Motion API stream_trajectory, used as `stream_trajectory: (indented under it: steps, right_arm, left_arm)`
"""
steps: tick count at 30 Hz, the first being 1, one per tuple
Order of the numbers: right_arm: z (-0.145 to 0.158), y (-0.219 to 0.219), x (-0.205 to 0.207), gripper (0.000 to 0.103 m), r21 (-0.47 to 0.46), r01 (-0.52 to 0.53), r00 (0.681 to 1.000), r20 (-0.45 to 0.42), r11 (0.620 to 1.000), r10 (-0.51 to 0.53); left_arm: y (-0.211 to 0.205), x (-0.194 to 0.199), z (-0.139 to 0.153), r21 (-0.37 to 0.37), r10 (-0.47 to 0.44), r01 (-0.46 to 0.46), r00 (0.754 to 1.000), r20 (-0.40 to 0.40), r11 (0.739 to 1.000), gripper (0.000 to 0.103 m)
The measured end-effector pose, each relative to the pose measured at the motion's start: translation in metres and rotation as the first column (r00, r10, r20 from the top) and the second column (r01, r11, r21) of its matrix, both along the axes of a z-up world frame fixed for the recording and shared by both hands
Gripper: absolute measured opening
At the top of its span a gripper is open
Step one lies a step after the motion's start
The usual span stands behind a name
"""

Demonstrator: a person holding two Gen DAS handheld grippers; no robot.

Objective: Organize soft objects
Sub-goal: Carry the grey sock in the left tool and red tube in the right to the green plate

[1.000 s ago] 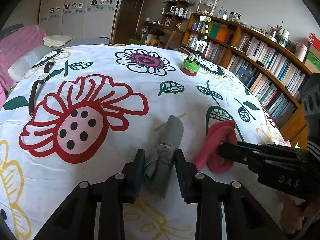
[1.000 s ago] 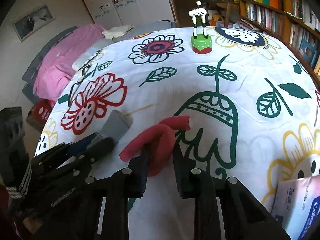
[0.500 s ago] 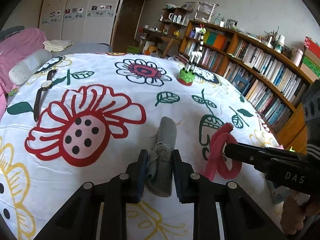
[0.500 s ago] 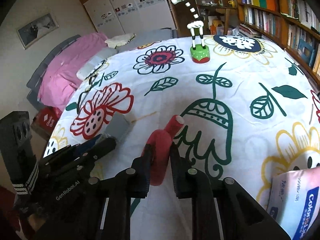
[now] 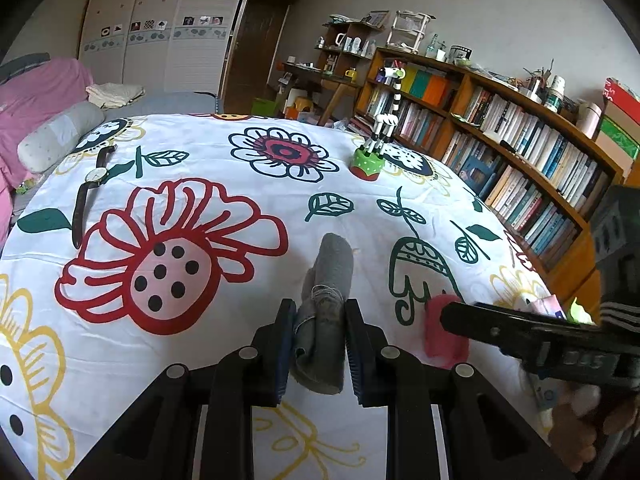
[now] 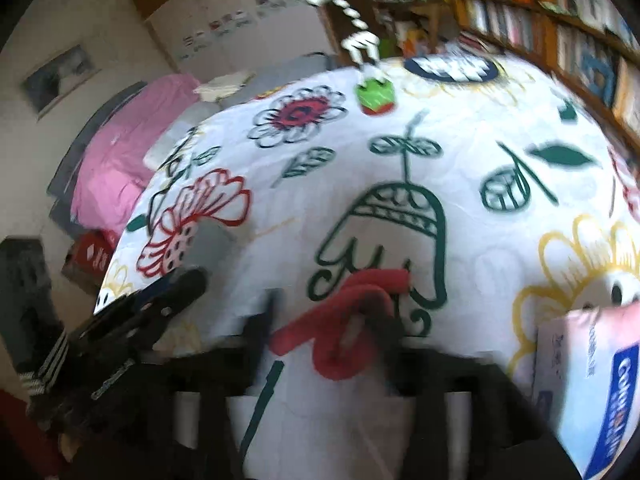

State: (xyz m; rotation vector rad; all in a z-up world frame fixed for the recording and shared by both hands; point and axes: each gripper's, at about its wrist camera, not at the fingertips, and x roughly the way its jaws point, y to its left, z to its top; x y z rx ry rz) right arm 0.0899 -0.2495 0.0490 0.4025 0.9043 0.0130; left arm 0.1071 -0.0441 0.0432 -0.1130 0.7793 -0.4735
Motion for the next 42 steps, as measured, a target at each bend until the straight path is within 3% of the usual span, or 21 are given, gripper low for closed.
stream_trajectory:
  steps: [2, 7, 11, 14, 17, 19, 24, 42]
  right_arm:
    - [-0.004, -0.005, -0.002, 0.076, 0.038, 0.046, 0.999, 0.000, 0.998, -0.046]
    - [-0.013, -0.012, -0.006, 0.076, 0.032, 0.130, 0.991, -0.026, 0.991, -0.130]
    - [-0.022, -0.008, 0.000, 0.076, 0.073, 0.122, 0.991, -0.056, 0.990, -0.118]
    - [-0.023, 0.003, 0.008, 0.074, 0.037, 0.101, 0.994, -0.046, 0.994, -0.100]
    - [-0.023, 0.012, 0.014, 0.052, -0.049, 0.088, 0.995, -0.037, 0.995, -0.090]
    - [-0.023, 0.016, 0.016, 0.049, -0.109, 0.077, 0.996, -0.039, 0.991, -0.082]
    - [-0.022, 0.014, 0.013, 0.048, -0.107, 0.054, 0.998, -0.035, 0.993, -0.058]
    - [0.030, -0.053, -0.019, 0.048, -0.125, 0.185, 0.981, 0.086, 0.975, -0.175]
  left_arm:
    - [0.001, 0.000, -0.001, -0.002, 0.003, -0.003, 1.000, -0.004, 1.000, 0.026]
    - [0.000, 0.000, -0.002, -0.003, 0.000, 0.000, 1.000, -0.008, 1.000, 0.026]
    - [0.000, 0.000, -0.003, -0.003, 0.004, -0.004, 1.000, -0.009, 1.000, 0.026]
    - [0.000, 0.000, -0.004, -0.003, 0.005, -0.005, 1.000, -0.014, 1.000, 0.026]
    - [0.001, -0.001, -0.005, -0.001, 0.003, -0.003, 1.000, -0.015, 1.000, 0.026]
    - [0.000, -0.001, -0.005, -0.002, 0.001, -0.001, 1.000, -0.015, 1.000, 0.026]
    - [0.000, -0.002, -0.005, 0.001, -0.001, 0.001, 1.000, -0.015, 1.000, 0.026]
    - [-0.015, -0.009, 0.003, 0.019, -0.037, 0.037, 0.999, 0.007, 0.999, 0.026]
